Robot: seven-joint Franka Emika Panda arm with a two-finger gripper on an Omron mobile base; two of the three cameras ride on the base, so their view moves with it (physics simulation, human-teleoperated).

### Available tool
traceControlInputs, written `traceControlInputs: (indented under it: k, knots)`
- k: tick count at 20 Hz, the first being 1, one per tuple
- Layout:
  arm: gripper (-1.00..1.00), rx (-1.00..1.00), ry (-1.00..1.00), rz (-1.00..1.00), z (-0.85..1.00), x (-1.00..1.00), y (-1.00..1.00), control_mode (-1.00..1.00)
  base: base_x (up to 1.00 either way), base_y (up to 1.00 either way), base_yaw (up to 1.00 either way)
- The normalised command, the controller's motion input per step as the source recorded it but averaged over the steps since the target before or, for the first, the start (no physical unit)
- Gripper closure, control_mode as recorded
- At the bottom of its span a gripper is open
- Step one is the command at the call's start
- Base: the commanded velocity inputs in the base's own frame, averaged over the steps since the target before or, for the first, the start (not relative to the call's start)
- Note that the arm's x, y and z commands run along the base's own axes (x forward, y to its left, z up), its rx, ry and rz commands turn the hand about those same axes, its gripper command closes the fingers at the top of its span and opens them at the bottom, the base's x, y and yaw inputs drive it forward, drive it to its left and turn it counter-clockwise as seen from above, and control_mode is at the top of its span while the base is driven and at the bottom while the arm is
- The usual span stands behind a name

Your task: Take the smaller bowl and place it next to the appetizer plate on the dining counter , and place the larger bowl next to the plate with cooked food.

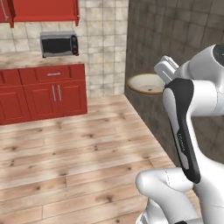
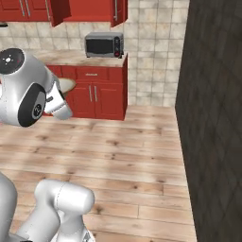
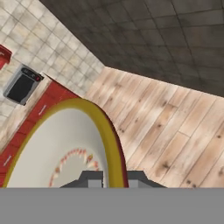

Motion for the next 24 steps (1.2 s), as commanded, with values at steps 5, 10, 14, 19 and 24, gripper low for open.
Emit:
traceControlInputs:
  k: [5, 10, 14, 19, 24]
  knots:
    - [1.0, 0.0, 0.0, 0.0, 0.0, 0.0, 0.0, 1.0, -1.0, 0.24, 0.0]
    - [1.0, 0.0, 0.0, 0.0, 0.0, 0.0, 0.0, 1.0, -1.0, 0.27, 0.0]
    - [1.0, 0.0, 0.0, 0.0, 0.0, 0.0, 0.0, 1.0, -1.0, 0.34, 0.0]
    - [1.0, 0.0, 0.0, 0.0, 0.0, 0.0, 0.0, 1.0, -1.0, 0.46, 0.0]
    - [1.0, 0.0, 0.0, 0.0, 0.0, 0.0, 0.0, 1.0, -1.0, 0.49, 0.0]
